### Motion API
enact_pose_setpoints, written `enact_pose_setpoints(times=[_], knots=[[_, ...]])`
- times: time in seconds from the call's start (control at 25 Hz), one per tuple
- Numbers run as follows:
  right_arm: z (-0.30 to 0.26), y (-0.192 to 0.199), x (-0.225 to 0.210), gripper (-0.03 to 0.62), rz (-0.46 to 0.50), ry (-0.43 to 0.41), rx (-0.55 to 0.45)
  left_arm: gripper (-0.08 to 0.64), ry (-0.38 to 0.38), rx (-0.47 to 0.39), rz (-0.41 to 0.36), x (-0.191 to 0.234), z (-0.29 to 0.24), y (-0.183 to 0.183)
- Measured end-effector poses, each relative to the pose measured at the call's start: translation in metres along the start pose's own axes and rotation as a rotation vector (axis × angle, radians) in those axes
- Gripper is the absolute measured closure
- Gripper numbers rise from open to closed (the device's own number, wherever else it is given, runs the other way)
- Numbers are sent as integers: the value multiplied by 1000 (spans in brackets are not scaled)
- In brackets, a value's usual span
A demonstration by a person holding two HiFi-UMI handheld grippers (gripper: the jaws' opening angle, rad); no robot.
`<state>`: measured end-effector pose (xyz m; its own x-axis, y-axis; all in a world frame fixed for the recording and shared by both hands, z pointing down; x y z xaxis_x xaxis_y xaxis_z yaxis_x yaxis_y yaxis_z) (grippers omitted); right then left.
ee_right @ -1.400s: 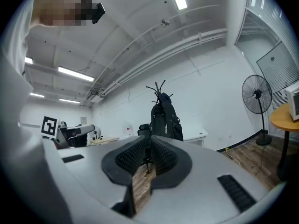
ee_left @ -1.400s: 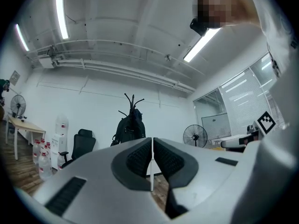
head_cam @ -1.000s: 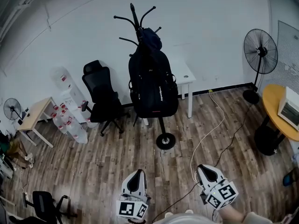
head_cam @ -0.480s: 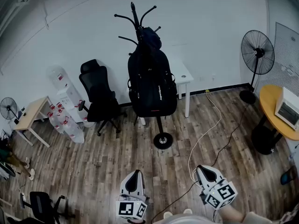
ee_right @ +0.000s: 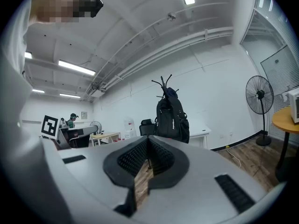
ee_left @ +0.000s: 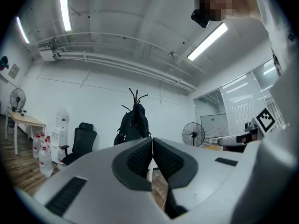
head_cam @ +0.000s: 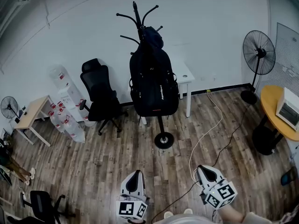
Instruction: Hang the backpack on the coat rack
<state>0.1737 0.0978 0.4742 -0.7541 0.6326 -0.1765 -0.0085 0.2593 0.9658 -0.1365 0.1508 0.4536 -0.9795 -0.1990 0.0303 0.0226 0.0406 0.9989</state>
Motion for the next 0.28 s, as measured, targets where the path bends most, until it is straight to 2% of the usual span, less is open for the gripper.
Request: enact_pose_setpoints(times=[0.28], knots=[[-4, 0, -3, 577, -4, 13, 5, 551, 17, -1, -6, 4, -7, 9]])
Point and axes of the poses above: the fingertips, and each gripper's own axes: z backward along the fingers, x to its left, y out of its underside, the point moved 9 cm from there along z, backward along the fingers, and after that the axes turned 10 degrees about x, right-handed, at the moved point
